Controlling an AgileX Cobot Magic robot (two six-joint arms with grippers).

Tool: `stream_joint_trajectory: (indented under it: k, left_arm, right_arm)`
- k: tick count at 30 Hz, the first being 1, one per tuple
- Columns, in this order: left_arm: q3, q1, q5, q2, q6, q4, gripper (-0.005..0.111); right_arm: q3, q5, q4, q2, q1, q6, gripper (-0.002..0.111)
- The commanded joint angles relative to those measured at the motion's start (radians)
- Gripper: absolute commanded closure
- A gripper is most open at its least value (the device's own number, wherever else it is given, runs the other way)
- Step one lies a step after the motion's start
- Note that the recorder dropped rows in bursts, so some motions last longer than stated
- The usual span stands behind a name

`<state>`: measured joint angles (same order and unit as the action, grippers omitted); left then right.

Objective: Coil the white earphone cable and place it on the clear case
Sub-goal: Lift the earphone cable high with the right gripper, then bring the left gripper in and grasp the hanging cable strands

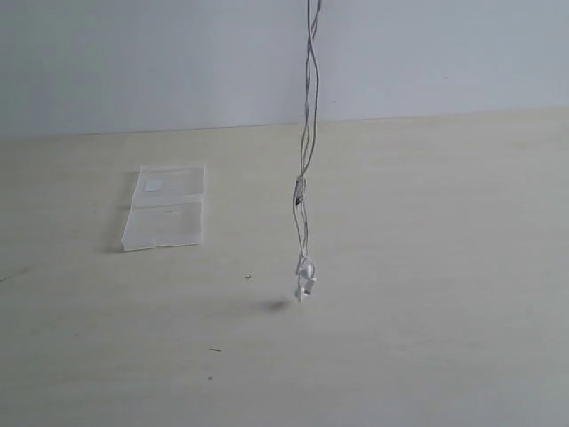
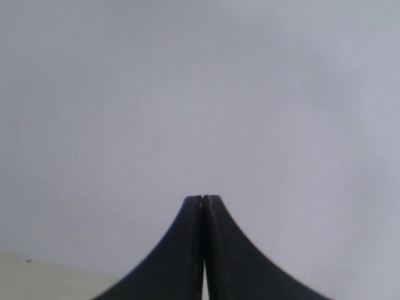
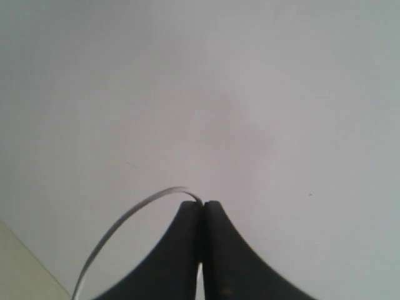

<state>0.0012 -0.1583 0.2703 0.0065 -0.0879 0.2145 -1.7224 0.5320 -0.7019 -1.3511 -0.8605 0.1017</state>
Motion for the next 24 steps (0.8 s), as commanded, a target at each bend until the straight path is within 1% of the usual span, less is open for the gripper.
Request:
stream_joint_trajectory:
  k: [1,2,3,5,6,7,8,9,10,11,12,14,16,17,18,21,22,24]
  left_arm:
    - [-0.001,-0.003,0.023,-0.007,-0.212,0.01,0.107]
    - [-0.001,-0.003,0.014,-0.007,-0.288,0.0,0.107]
    - [-0.001,-0.001,0.004,-0.003,-0.359,-0.053,0.107]
    - [-0.001,0.011,0.005,0.049,-0.516,-0.275,0.107]
    - [-0.001,0.021,0.04,0.085,-0.645,-0.454,0.107]
    - [-0.001,0.03,0.114,0.125,-0.781,-0.658,0.107]
    - [-0.001,0.036,0.199,0.164,-0.866,-0.848,0.107]
    - [-0.012,0.038,0.3,0.216,-0.923,-1.003,0.107]
    - [-0.034,0.038,0.38,0.276,-0.961,-1.118,0.107]
    - [-0.055,0.038,0.431,0.325,-0.991,-1.171,0.107]
    - [-0.09,0.038,0.451,0.402,-1.014,-1.196,0.107]
    - [-0.139,0.038,0.466,0.52,-1.025,-1.194,0.107]
    - [-0.206,0.038,0.515,0.653,-1.037,-1.219,0.107]
    - [-0.241,0.038,0.553,0.707,-1.04,-1.24,0.107]
    - [-0.276,0.038,0.634,0.788,-1.04,-1.265,0.107]
    - [-0.382,0.043,0.806,0.966,-1.04,-1.32,0.107]
    - [-0.409,0.05,0.843,1.011,-1.04,-1.332,0.107]
    - [-0.463,0.082,0.85,1.106,-1.045,-1.354,0.106]
  right_arm:
    - [-0.009,0.021,0.045,0.009,-0.001,-0.003,0.108]
    - [-0.009,0.036,0.061,0.009,-0.001,-0.005,0.108]
    - [-0.009,0.046,0.072,0.009,-0.001,-0.005,0.108]
    - [-0.009,0.057,0.077,0.009,-0.001,-0.005,0.108]
    - [-0.009,0.057,0.079,0.009,-0.001,-0.005,0.108]
    - [-0.009,0.057,0.081,0.009,-0.001,-0.005,0.108]
    - [-0.009,0.057,0.081,0.009,-0.001,-0.005,0.108]
    - [-0.009,0.057,0.083,0.009,-0.001,-0.005,0.108]
    - [-0.009,0.057,0.089,0.009,-0.001,-0.005,0.108]
    - [-0.009,0.052,0.1,0.009,-0.001,-0.005,0.108]
    - [-0.009,0.037,0.12,0.009,-0.001,-0.005,0.108]
    - [-0.009,0.011,0.143,0.011,-0.001,-0.009,0.108]
    - [-0.023,0.016,0.17,0.011,-0.001,-0.026,0.108]
    - [-0.03,0.024,0.194,0.011,-0.001,-0.035,0.108]
    - [-0.04,0.029,0.218,0.009,-0.001,-0.042,0.108]
    - [-0.071,0.062,0.288,0.009,-0.001,-0.11,0.108]
    - [-0.082,0.076,0.31,0.009,-0.001,-0.126,0.108]
    - [-0.101,0.098,0.334,0.009,-0.001,-0.151,0.108]
